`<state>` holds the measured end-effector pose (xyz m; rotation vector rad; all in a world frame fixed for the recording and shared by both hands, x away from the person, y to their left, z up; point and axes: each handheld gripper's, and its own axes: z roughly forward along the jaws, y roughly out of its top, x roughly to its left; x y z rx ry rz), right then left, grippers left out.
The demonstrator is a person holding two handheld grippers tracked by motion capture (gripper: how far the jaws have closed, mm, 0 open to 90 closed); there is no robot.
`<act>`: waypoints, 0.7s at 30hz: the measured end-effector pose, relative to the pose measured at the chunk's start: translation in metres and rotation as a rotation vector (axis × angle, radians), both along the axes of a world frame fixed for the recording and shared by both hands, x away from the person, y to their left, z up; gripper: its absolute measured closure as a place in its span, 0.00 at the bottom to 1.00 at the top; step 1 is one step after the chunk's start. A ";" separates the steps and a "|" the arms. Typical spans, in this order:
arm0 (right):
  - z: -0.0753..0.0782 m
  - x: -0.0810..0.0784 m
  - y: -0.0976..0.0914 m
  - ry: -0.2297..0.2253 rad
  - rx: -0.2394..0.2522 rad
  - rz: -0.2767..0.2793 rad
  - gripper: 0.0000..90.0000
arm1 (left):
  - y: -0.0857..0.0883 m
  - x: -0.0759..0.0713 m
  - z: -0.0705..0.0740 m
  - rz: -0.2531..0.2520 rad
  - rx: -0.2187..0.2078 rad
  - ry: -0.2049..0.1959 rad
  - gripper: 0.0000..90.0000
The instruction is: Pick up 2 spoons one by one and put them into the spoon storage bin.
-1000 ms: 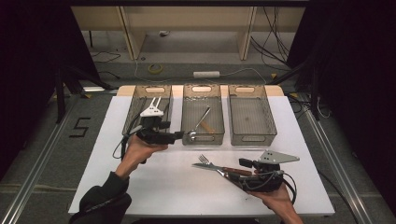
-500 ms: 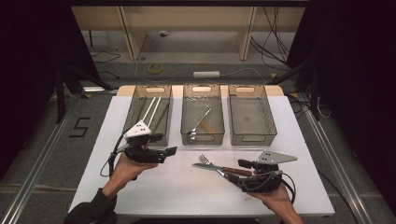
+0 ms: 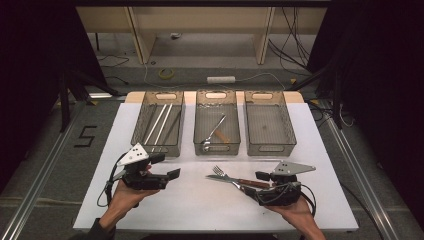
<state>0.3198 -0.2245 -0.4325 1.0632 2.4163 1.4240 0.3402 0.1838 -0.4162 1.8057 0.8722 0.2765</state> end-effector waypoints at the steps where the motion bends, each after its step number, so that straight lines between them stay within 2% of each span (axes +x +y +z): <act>1: -0.001 0.000 0.000 0.005 -0.005 0.000 0.32 | 0.001 -0.001 0.000 0.003 0.000 0.001 0.20; 9: -0.004 0.002 0.001 0.034 -0.059 0.011 0.32 | 0.009 -0.012 -0.001 0.025 -0.025 -0.003 0.19; 11: -0.005 0.003 0.002 0.042 -0.081 0.013 0.32 | 0.010 -0.015 0.000 0.021 -0.052 0.006 0.19; 21: -0.008 0.004 0.003 0.060 -0.155 0.004 0.32 | 0.013 -0.020 -0.004 0.032 0.004 -0.013 0.19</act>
